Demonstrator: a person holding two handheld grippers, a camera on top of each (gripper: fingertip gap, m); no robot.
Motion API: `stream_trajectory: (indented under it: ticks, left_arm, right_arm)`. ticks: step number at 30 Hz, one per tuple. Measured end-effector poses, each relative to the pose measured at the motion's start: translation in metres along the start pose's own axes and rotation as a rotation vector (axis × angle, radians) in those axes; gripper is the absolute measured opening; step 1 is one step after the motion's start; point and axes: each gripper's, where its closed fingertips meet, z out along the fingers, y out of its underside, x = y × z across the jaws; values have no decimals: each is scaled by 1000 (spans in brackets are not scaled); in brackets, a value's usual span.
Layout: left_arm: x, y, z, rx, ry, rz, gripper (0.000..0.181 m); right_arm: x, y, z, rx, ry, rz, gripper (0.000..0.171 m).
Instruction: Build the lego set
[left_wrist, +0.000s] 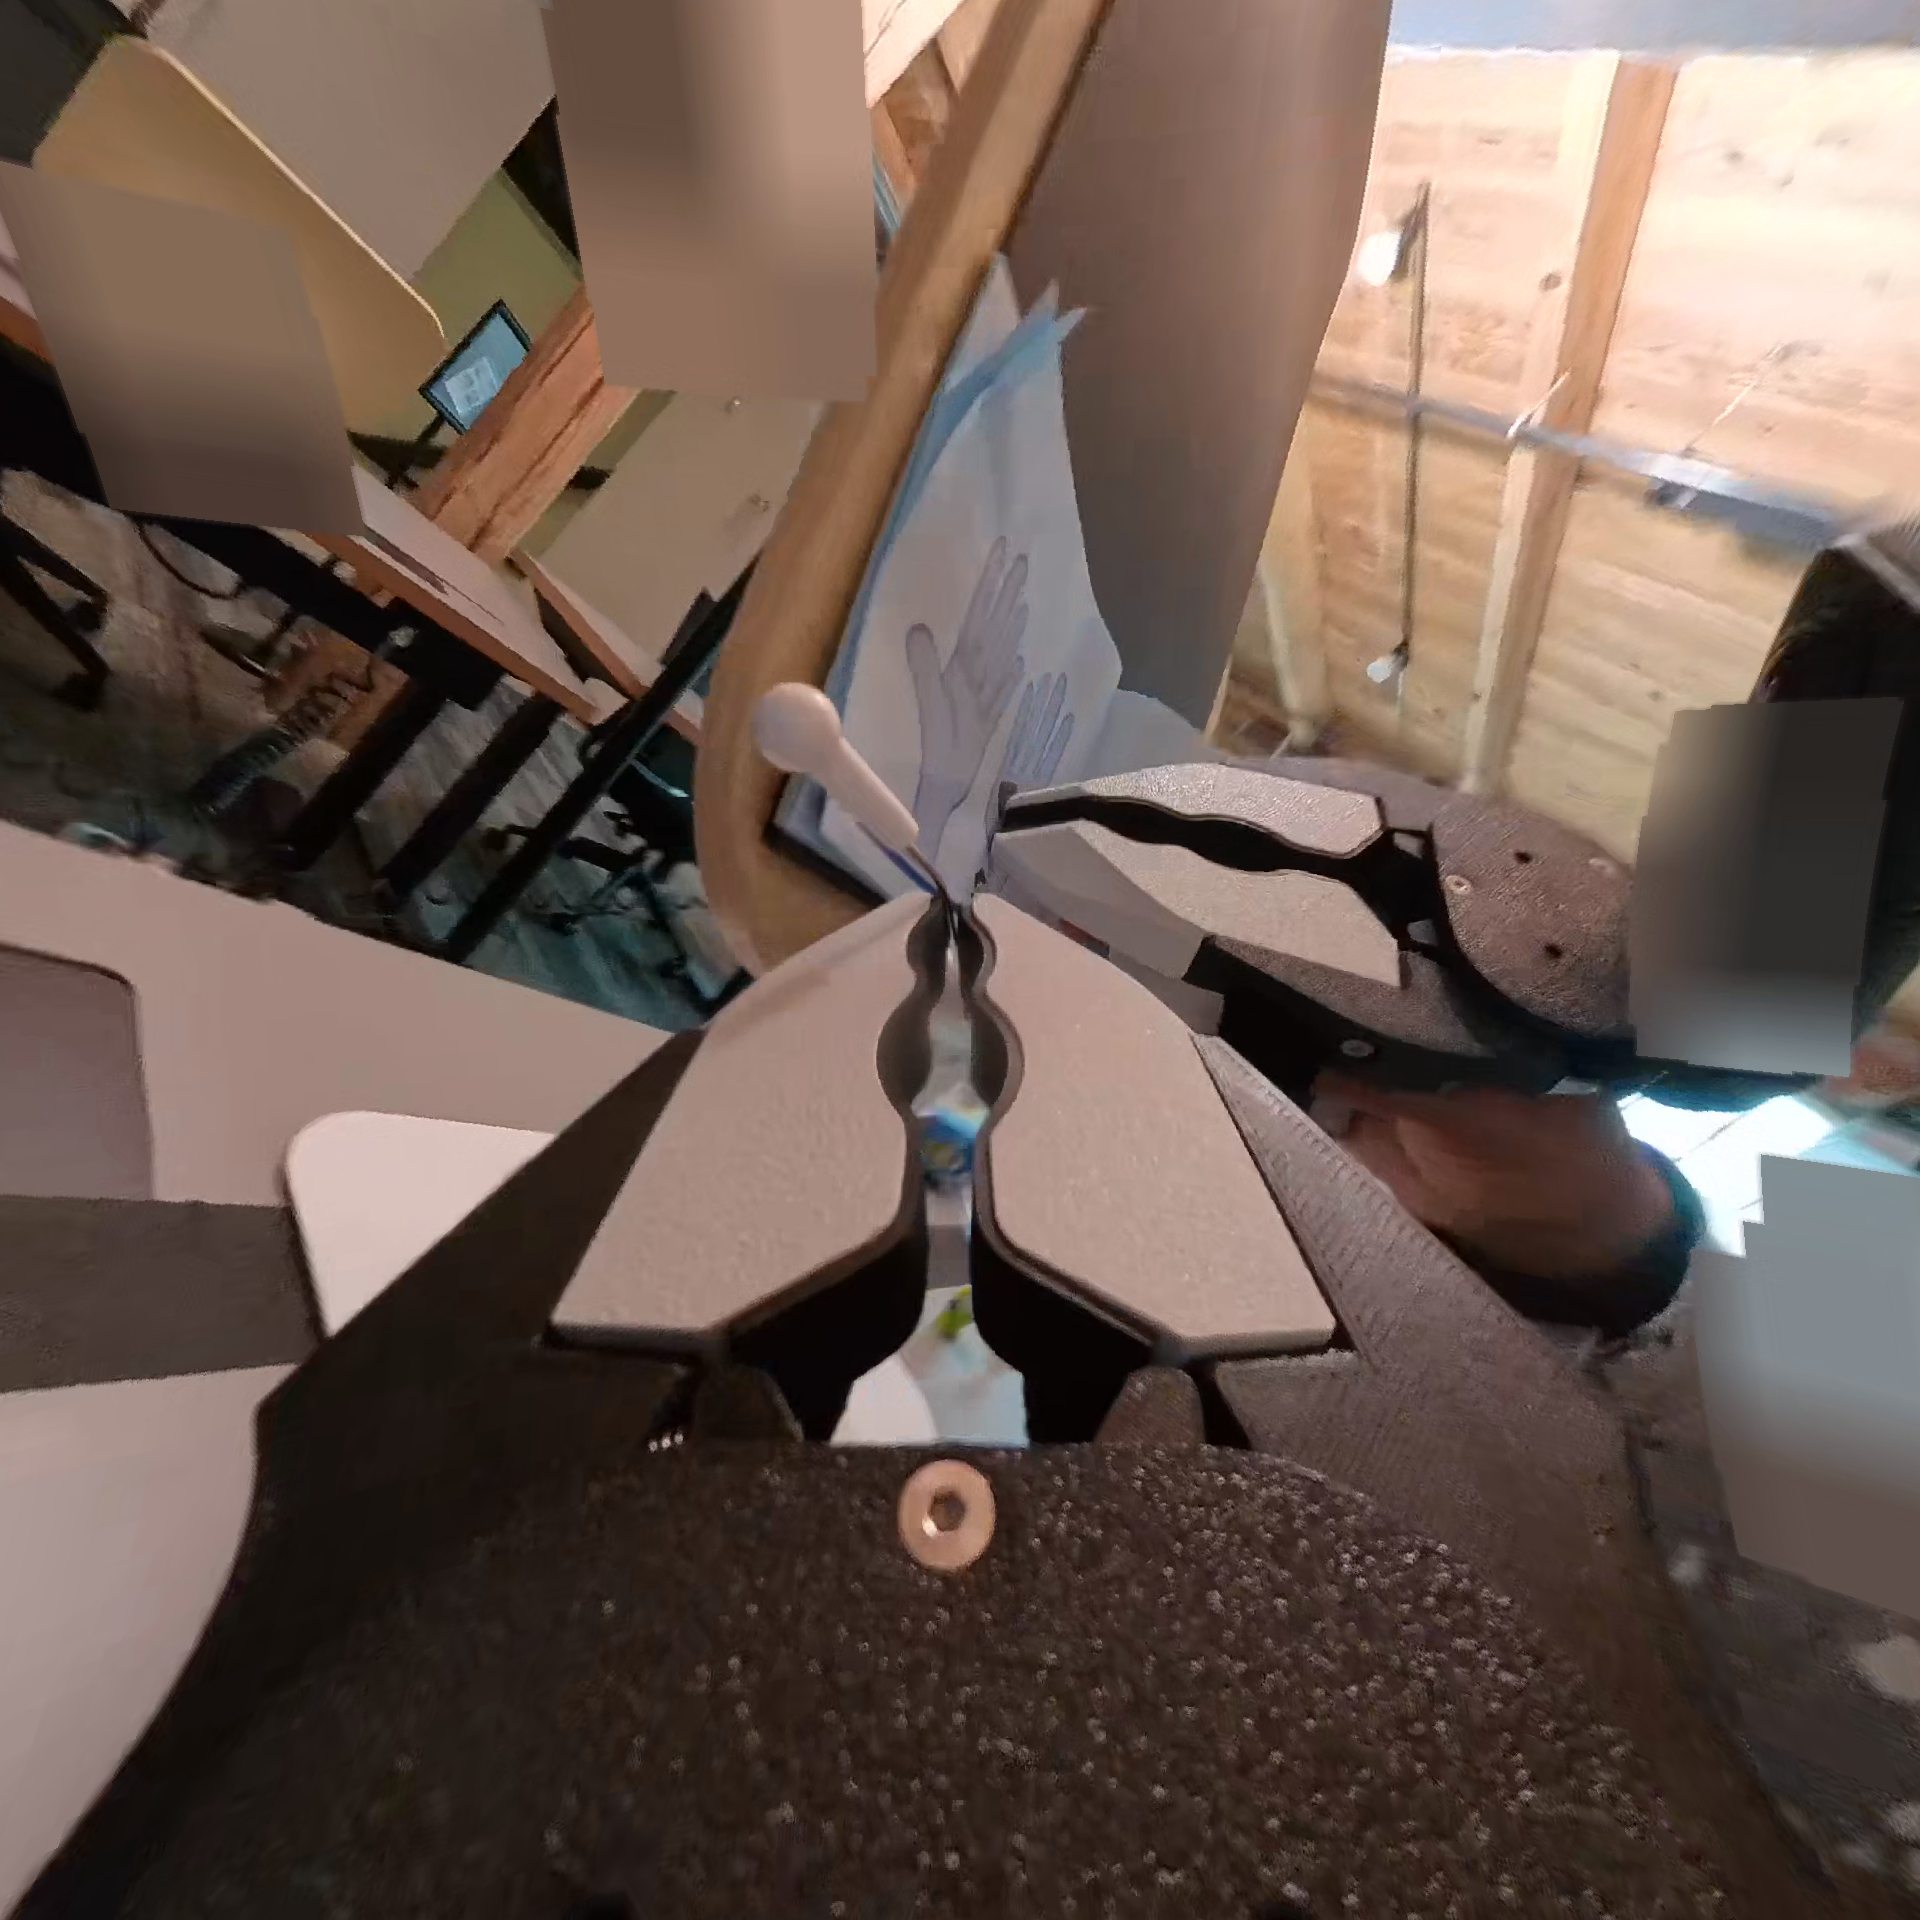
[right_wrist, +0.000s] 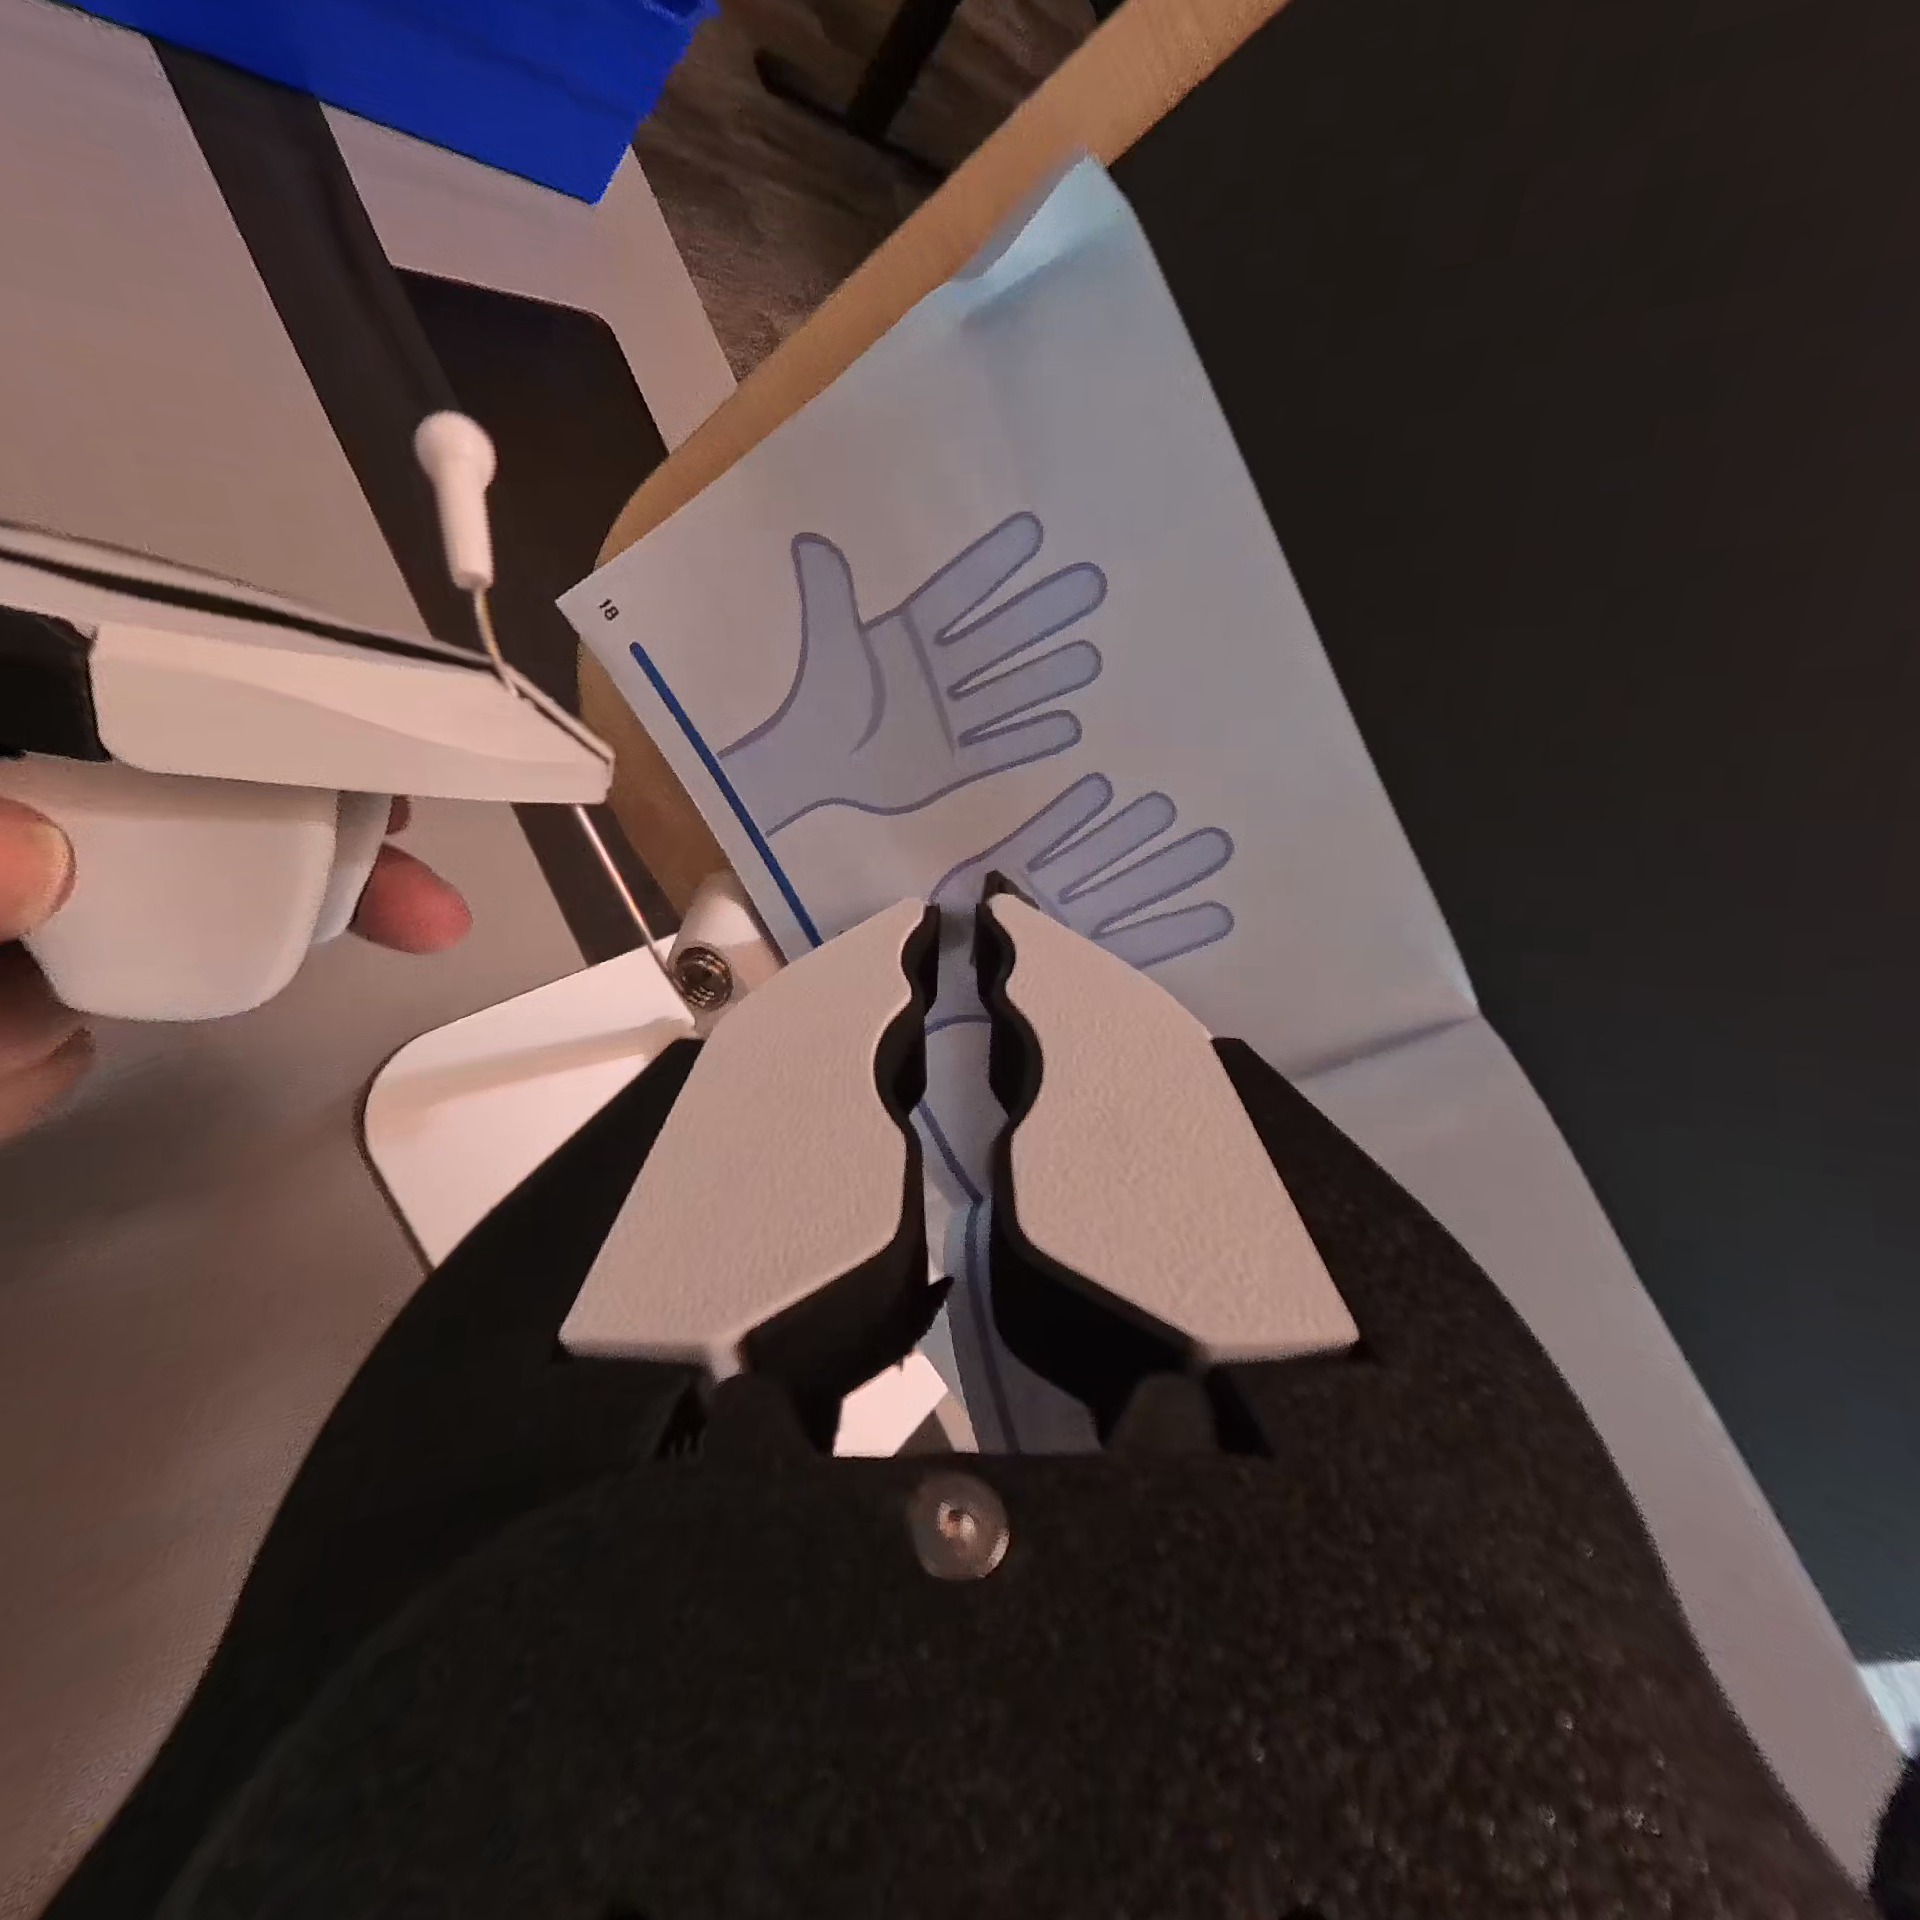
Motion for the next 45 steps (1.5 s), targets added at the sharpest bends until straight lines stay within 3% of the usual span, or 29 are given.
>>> stream_trajectory:
  ticks: [6,9,18,25,31,37,45]
  left_arm:
    - [8,-6,22,-247,-134,529,5]
    - [6,-4,34,-374,-184,702,7]
    - [6,0,45,-500,-194,727,6]
    - [12,2,37,-506,-193,708,12]
    - [16,4,21,-518,-208,695,12]
    - [17,29,-2,-535,-219,701,11]
    - [17,59,-16,-497,-192,636,9]
  right_arm:
    - [-1,0,0,78,-66,85,5]
    - [0,-1,-1,104,-114,153,4]
    - [12,20,-29,270,-300,391,15]
    - [61,96,-51,210,-142,455,12]
    - [73,127,-55,105,42,278,12]
    - [88,130,-50,33,255,45,13]
    - [87,129,-55,47,240,87,11]
